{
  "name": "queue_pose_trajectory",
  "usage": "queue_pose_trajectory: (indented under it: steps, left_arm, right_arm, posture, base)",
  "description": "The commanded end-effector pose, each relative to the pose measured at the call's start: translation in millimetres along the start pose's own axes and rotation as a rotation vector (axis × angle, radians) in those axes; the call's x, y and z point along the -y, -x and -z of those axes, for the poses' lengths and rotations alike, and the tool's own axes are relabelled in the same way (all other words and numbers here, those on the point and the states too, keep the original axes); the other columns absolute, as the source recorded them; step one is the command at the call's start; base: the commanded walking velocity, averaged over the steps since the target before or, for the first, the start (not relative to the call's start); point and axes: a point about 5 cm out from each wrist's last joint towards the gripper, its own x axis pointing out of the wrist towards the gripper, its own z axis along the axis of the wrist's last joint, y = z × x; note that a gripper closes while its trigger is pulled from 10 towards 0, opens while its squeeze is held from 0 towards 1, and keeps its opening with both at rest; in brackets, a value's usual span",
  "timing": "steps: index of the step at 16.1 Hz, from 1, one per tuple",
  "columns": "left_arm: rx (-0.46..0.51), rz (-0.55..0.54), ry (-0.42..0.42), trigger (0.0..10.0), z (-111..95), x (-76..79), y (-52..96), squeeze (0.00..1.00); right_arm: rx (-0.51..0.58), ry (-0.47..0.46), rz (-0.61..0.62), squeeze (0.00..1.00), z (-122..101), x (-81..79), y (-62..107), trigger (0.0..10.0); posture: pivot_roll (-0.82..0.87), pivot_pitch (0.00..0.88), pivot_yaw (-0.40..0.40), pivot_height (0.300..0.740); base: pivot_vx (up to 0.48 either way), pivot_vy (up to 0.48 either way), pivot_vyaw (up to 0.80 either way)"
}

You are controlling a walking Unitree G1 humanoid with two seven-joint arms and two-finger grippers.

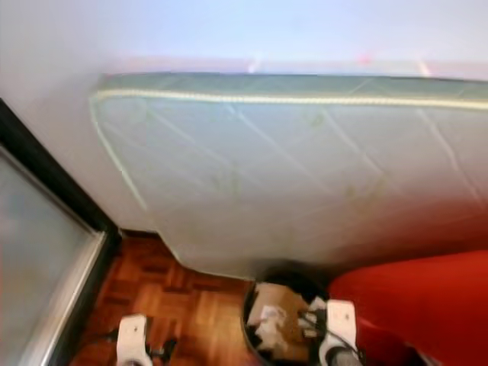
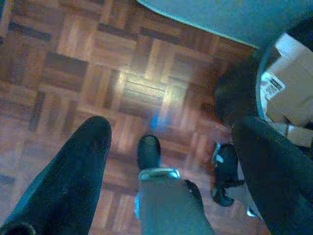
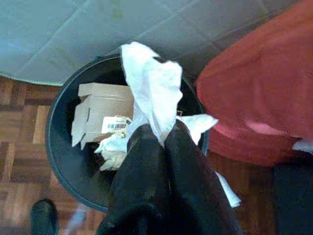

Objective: Clean up the room

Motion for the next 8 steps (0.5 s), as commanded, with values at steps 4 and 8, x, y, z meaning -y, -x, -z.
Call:
queue_pose_trajectory:
  steps: [4, 8]
  left_arm:
    - [-0.065, -0.038, 0.006, 10.0, 20.6, -13.2, 7.9, 0.0]
    - [-0.063, -0.035, 0.005, 10.0, 20.3, -12.8, 7.8, 0.0]
  right_arm:
    - [-0.051, -0.014, -0.023, 0.0, 16.4, -7.1, 5.4, 10.0]
    - [-0.026, -0.036, -0.028, 1.0, 14.8, -7.4, 5.6, 10.0]
  posture:
    - [-0.01, 0.299, 0.044, 0.74]
    - [-0.01, 0.303, 0.046, 0.74]
  base:
    - [0.0, 0.0, 0.0]
    - [0.0, 0.0, 0.0]
